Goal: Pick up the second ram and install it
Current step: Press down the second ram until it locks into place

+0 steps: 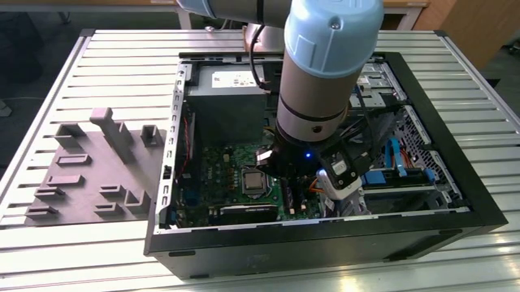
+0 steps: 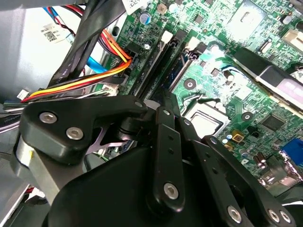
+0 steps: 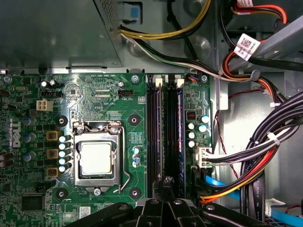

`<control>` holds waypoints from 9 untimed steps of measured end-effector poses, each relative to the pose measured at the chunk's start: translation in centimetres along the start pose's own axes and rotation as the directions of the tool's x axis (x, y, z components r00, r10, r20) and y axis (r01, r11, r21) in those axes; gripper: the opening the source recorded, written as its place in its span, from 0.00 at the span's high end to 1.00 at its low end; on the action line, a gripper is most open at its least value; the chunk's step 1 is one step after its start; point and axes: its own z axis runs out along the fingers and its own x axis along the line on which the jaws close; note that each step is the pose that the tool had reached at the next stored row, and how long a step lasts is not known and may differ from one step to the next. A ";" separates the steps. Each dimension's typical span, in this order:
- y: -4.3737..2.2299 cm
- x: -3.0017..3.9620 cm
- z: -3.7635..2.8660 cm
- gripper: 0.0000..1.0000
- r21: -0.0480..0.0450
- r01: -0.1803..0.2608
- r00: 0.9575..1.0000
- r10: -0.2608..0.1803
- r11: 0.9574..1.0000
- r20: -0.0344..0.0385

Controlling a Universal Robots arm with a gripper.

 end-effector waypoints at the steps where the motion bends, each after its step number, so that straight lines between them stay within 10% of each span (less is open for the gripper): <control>1: -0.08 0.00 0.02 0.89 0.000 0.000 1.000 0.000 1.000 0.000; 9: -0.16 0.02 0.30 0.89 0.001 0.000 1.000 0.000 1.000 0.000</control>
